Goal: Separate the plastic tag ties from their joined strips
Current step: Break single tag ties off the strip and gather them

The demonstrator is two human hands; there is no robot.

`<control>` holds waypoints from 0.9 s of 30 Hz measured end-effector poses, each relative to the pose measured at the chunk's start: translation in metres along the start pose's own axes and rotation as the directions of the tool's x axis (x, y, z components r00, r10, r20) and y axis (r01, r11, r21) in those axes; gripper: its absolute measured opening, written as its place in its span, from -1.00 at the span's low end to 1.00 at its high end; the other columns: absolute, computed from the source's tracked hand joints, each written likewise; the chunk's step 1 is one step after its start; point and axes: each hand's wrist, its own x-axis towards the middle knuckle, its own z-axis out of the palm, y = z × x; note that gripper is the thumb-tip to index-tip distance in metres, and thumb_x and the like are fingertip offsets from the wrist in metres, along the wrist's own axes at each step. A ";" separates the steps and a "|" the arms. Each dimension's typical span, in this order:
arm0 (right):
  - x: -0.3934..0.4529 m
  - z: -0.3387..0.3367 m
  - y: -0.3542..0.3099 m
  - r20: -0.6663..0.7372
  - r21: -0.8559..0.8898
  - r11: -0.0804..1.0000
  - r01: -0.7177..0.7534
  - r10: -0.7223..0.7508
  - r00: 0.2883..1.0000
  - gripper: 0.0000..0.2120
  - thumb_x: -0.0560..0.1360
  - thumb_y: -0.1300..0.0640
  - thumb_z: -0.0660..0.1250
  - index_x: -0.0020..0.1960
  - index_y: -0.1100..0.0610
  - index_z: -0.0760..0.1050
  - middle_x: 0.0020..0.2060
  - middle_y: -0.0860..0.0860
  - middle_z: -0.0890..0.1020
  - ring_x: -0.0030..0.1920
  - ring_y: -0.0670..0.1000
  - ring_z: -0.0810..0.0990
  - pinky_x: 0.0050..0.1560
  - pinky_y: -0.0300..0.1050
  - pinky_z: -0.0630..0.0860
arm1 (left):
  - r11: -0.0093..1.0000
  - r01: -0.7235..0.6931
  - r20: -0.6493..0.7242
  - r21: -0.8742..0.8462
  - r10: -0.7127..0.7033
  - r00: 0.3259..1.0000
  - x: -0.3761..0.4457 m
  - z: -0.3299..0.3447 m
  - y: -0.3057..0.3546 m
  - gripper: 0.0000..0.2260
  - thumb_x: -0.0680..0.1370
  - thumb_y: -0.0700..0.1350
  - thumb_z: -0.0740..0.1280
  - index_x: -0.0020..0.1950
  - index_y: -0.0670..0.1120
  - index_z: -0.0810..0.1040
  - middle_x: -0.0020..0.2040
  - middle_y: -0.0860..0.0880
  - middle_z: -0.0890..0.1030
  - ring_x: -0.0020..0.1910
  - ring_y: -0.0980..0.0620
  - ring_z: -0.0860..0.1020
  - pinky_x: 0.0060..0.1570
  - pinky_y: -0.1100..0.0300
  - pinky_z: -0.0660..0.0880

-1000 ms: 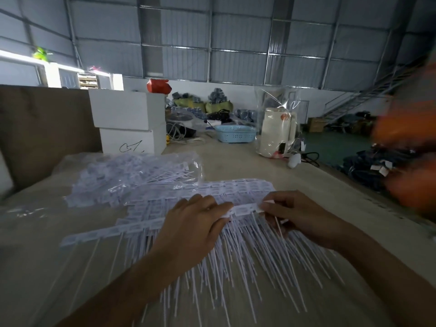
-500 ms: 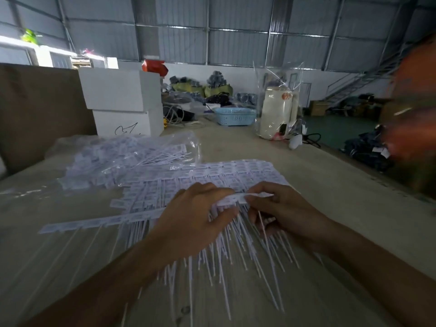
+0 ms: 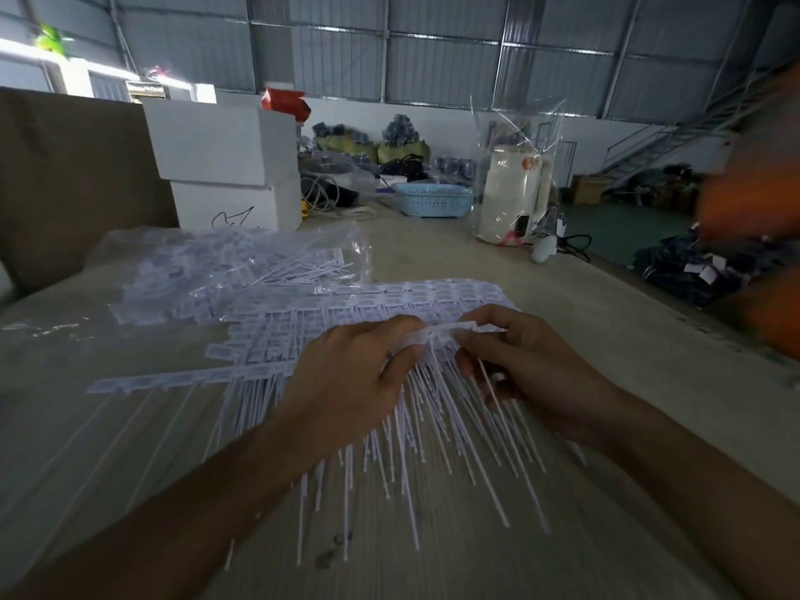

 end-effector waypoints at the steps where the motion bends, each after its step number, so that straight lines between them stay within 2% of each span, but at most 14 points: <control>1: -0.001 0.000 -0.001 0.003 -0.060 0.997 0.039 -0.039 0.999 -0.91 0.60 0.11 0.33 -0.02 0.12 0.56 -0.32 0.07 0.63 -0.45 -0.04 0.51 -0.46 -0.18 0.49 | 1.000 -0.009 0.004 0.008 0.009 1.000 -0.001 0.000 0.001 -0.80 0.62 0.09 0.21 0.19 0.12 0.53 -0.14 0.09 0.68 -0.21 0.00 0.64 -0.24 0.11 0.54; 5: -0.003 0.002 -0.004 0.005 -0.305 0.928 0.215 -0.225 0.974 -0.94 0.62 0.16 0.30 0.04 0.15 0.51 -0.32 0.06 0.65 -0.38 0.01 0.60 -0.38 -0.06 0.59 | 1.000 0.008 0.022 -0.027 -0.007 1.000 -0.002 0.000 0.004 -0.77 0.65 0.07 0.15 0.19 0.05 0.54 -0.14 0.12 0.66 -0.21 -0.02 0.62 -0.21 0.09 0.53; 9: -0.004 0.002 -0.002 0.005 -0.361 0.890 0.280 -0.298 0.955 -0.96 0.62 0.18 0.31 0.05 0.13 0.52 -0.30 0.06 0.67 -0.34 0.03 0.63 -0.32 0.07 0.63 | 0.999 0.028 0.040 -0.038 -0.027 0.999 -0.001 0.002 0.003 -0.83 0.66 -0.01 0.22 0.19 0.05 0.55 -0.33 0.25 0.40 -0.35 0.14 0.42 -0.28 0.18 0.38; 11: -0.004 0.001 -0.001 0.010 -0.380 0.871 0.313 -0.334 0.943 -0.97 0.61 0.19 0.32 0.05 0.12 0.52 -0.31 0.06 0.66 -0.35 0.04 0.64 -0.33 0.06 0.63 | 0.997 0.056 0.055 -0.054 -0.053 0.997 -0.001 0.003 0.003 -0.82 0.66 -0.01 0.21 0.20 0.06 0.55 -0.39 0.30 0.37 -0.40 0.21 0.35 -0.30 0.20 0.30; 15: -0.003 0.001 0.001 0.025 -0.415 0.832 0.369 -0.395 0.918 -0.94 0.61 0.21 0.33 0.05 0.10 0.54 -0.32 0.00 0.65 -0.38 0.01 0.63 -0.32 -0.06 0.61 | 0.989 0.096 0.094 -0.110 -0.086 0.992 -0.002 0.002 0.003 -0.81 0.66 0.01 0.20 0.20 0.09 0.56 -0.42 0.34 0.43 -0.43 0.28 0.40 -0.33 0.20 0.29; 19: -0.003 0.000 0.002 0.023 -0.441 0.818 0.370 -0.402 0.916 -0.90 0.61 0.22 0.33 0.06 0.06 0.56 -0.29 -0.04 0.64 -0.35 0.02 0.64 -0.34 -0.07 0.63 | 0.982 0.120 0.131 -0.146 -0.102 0.986 -0.002 0.000 0.002 -0.80 0.65 0.02 0.20 0.19 0.08 0.57 -0.31 0.14 0.57 -0.35 0.15 0.52 -0.22 0.04 0.54; 21: -0.003 0.000 0.004 0.030 -0.477 0.796 0.372 -0.409 0.912 -0.89 0.61 0.24 0.32 0.05 0.05 0.56 -0.29 -0.06 0.63 -0.35 0.01 0.64 -0.34 -0.05 0.64 | 0.976 0.139 0.149 -0.166 -0.114 0.982 -0.001 0.002 0.001 -0.83 0.66 -0.04 0.21 0.10 0.08 0.60 -0.25 0.12 0.63 -0.29 0.11 0.58 -0.17 0.01 0.56; 24: -0.003 0.000 0.005 0.082 -0.602 0.687 0.406 -0.453 0.888 -0.87 0.62 0.27 0.28 0.06 0.07 0.54 -0.28 -0.11 0.62 -0.35 -0.01 0.63 -0.30 -0.04 0.63 | 0.939 0.180 0.130 -0.292 -0.148 0.980 -0.001 0.006 0.001 -0.77 0.67 -0.09 0.21 -0.10 0.05 0.60 -0.28 0.15 0.64 -0.33 0.17 0.59 -0.17 0.01 0.56; 27: -0.003 0.000 0.004 0.058 -0.569 0.724 0.391 -0.439 0.897 -0.88 0.63 0.27 0.27 0.08 0.08 0.52 -0.30 -0.06 0.64 -0.43 -0.01 0.61 -0.35 -0.15 0.57 | 0.947 0.154 0.105 -0.282 -0.129 0.986 0.000 0.007 0.001 -0.83 0.65 0.01 0.20 -0.02 0.07 0.57 -0.22 0.15 0.65 -0.28 0.15 0.60 -0.18 0.01 0.57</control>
